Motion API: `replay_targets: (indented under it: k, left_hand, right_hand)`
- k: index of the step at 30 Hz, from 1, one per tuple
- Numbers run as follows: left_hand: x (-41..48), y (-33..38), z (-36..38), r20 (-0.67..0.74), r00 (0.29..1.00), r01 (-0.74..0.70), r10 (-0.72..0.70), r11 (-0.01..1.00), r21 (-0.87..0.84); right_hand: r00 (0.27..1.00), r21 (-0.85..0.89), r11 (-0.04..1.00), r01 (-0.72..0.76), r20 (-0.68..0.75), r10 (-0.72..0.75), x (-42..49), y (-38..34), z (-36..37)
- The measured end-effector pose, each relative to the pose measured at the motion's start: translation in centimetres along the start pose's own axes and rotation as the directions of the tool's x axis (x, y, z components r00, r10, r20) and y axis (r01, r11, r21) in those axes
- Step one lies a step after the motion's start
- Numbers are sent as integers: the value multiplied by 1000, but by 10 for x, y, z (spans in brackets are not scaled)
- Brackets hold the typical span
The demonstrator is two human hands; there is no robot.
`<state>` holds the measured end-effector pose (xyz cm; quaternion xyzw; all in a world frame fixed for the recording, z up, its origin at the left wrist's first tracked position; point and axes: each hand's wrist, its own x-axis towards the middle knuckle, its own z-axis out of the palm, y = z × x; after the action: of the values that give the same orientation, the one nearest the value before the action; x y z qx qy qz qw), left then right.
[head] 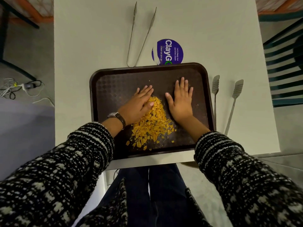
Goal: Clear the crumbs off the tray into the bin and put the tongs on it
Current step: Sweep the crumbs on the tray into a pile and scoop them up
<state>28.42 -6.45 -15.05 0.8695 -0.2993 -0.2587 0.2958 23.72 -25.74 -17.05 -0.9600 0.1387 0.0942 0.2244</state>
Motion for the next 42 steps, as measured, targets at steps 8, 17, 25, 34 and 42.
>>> replay_targets:
  k: [8,17,25,34,42]
  left_hand:
    - [-38,2,4,-301,921,167,-248,948,-271]
    - [-62,-24,12,-397,845,316,-358,934,-168]
    - [-58,-23,4,-406,838,324,-364,932,-164]
    - [-58,-30,4,-393,828,333,-400,915,-228]
    - [-58,-32,5,-400,833,328,-383,923,-201]
  right_hand:
    - [971,332,912,239,-82,-224,-18,-19,-9]
    - [1000,-58,998,8,-11,-9,11,10,-8]
    - [946,454,850,268,43,-322,-11,-42,-4]
    - [901,266,896,356,157,-405,27,-40,-1]
    - [970,687,719,109,84,-227,12,-57,-3]
